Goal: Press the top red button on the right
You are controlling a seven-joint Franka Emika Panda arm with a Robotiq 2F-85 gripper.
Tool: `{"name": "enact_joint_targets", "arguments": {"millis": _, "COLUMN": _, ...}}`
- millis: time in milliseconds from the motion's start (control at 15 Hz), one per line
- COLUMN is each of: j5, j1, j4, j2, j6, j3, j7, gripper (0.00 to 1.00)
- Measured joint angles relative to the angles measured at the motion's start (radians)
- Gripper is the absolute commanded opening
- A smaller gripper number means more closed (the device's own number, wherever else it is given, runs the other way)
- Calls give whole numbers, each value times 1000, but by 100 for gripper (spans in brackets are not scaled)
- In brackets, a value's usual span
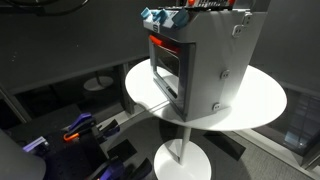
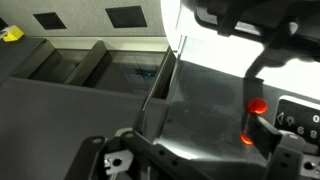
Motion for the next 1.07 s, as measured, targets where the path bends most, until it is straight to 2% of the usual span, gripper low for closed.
{"name": "enact_joint_targets", "arguments": {"millis": 667, "j5": 23, "j1": 6, "j4": -56, "j2": -63, "j6": 0, "j3": 0, "j7": -3, "gripper": 100}}
{"name": "enact_joint_targets", "arguments": {"millis": 1067, "j5": 98, "j1": 6, "j4": -111, "j2": -125, "j6": 0, "j3": 8, "j7": -33, "gripper": 100}}
